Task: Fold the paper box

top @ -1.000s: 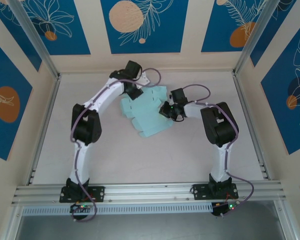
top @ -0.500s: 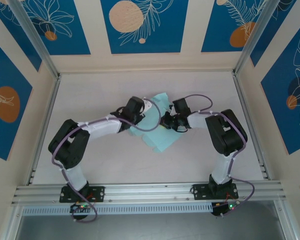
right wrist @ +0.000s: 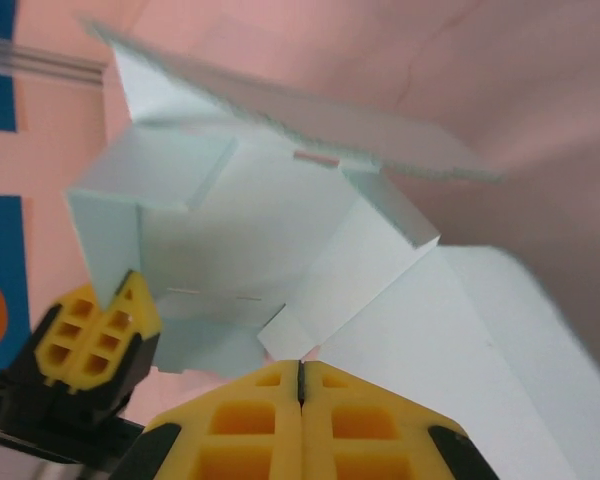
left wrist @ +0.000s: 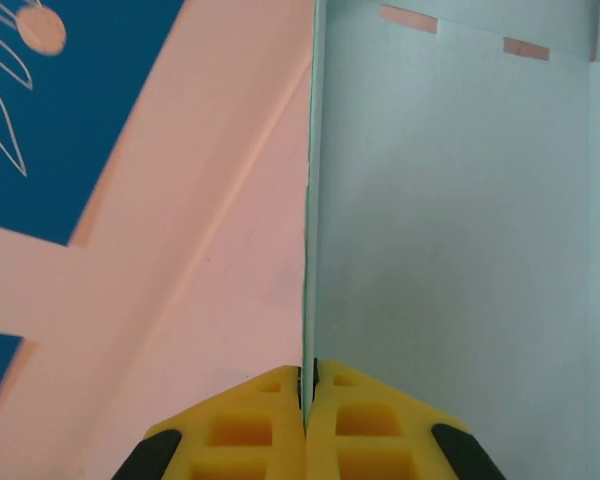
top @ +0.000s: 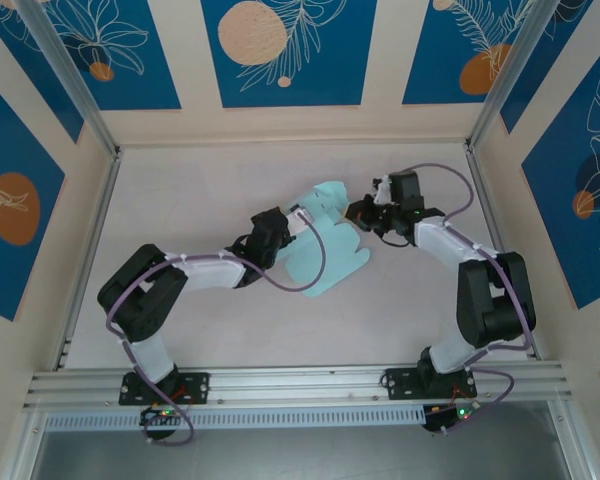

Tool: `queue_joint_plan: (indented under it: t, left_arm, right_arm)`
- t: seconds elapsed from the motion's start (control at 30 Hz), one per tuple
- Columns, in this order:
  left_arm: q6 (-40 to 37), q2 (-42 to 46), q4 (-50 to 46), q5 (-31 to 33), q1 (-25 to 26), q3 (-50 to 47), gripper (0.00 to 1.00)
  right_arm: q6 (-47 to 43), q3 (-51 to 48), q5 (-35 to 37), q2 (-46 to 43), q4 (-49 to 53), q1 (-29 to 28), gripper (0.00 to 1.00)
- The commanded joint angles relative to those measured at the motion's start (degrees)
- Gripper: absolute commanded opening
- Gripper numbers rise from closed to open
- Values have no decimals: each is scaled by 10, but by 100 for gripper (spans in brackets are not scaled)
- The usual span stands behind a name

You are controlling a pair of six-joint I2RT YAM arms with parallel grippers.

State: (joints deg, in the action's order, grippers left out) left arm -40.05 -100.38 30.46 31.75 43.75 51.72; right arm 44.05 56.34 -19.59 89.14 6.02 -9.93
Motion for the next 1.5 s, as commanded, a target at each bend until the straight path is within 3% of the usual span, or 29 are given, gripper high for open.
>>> queue_joint_plan:
  t: [0.0, 0.27, 0.43, 0.57, 0.77, 1.13, 1.47]
  left_arm:
    - [-95, 0, 42, 6, 4, 23, 4]
    - [-201, -36, 72, 2, 19, 34, 4]
    - [-224, -62, 93, 17, 26, 36, 4]
    - [-222, -66, 97, 18, 26, 39, 4]
    - [-222, -64, 99, 17, 26, 39, 4]
    - [-253, -75, 125, 13, 30, 21, 4]
    - [-278, -95, 138, 11, 49, 4, 3]
  right_arm:
    - [-22, 19, -48, -13, 28, 50, 8]
    - [-10, 74, -124, 70, 13, 123, 13]
    - [-52, 157, -121, 166, 83, 108, 16]
    - [-93, 223, -56, 231, 163, 94, 17]
    - [-141, 293, -56, 300, 237, 76, 15]
    - [-149, 188, -54, 240, 201, 30, 15]
    - [-160, 179, -14, 220, 214, 10, 15]
